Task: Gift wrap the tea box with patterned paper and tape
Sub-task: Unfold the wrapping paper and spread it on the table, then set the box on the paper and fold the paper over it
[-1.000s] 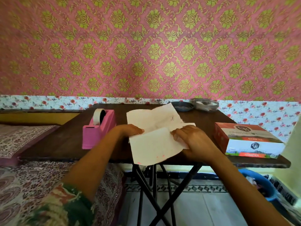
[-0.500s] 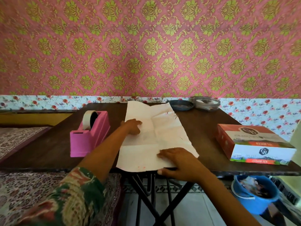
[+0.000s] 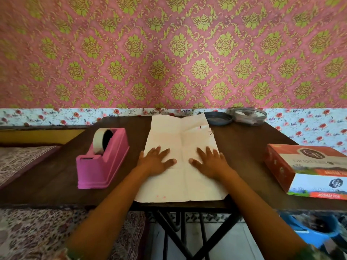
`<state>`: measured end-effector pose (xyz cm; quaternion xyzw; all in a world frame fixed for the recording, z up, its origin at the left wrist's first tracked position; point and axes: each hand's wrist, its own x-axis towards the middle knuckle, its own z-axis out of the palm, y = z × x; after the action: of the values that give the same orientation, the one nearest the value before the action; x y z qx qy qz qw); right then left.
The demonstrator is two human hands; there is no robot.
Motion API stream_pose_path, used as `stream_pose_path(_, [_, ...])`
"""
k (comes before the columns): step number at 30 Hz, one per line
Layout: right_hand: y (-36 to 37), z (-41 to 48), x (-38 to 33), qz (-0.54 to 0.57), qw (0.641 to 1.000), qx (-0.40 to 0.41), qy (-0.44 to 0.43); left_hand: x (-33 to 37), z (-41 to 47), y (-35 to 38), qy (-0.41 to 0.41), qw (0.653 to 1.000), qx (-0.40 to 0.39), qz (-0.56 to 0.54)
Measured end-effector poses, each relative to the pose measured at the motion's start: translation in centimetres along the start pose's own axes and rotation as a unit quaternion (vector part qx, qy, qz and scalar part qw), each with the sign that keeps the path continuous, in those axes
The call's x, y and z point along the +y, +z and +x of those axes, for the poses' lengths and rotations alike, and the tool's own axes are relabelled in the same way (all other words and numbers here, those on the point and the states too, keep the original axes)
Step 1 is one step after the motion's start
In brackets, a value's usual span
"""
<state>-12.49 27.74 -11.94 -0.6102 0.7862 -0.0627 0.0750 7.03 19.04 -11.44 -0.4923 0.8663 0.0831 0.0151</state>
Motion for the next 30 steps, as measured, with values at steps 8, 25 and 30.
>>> stream_pose_path(8, [0.8,0.1,0.1,-0.026,0.999,-0.007,0.028,-0.5,0.5,0.1,0.010,1.000,-0.003,0.020])
stream_pose_path(25, [-7.4,-6.1,4.1,0.117,0.975,0.187,0.025,9.8,-3.0,-4.0,0.086,0.978,0.094,-0.166])
stream_pose_path(30, [-10.1,-11.0,12.2,0.094,0.954,0.256,0.121,18.5,-4.9,-4.2,0.145,0.942,0.087,-0.289])
